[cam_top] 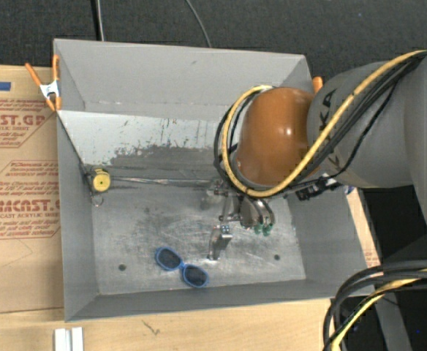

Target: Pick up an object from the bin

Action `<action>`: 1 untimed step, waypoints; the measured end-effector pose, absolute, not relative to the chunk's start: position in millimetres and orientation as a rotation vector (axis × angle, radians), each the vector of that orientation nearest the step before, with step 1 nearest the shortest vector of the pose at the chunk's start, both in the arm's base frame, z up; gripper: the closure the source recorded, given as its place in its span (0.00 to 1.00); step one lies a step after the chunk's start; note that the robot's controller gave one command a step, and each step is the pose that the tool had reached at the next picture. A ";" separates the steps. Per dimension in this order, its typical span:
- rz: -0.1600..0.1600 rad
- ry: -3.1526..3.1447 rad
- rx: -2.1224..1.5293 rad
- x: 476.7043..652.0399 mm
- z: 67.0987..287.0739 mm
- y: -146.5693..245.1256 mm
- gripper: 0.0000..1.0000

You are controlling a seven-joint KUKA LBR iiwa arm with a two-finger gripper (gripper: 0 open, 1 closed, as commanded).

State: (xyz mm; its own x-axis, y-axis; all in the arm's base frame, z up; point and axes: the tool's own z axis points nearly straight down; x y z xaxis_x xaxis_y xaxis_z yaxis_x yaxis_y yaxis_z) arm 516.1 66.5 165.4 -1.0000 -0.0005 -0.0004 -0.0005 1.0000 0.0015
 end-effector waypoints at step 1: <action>0.005 3.137 -0.080 527.8 72.9 152.1 0.00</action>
Offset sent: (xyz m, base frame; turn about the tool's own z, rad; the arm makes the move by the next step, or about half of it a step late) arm 0.0110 0.0809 -0.0912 -0.0445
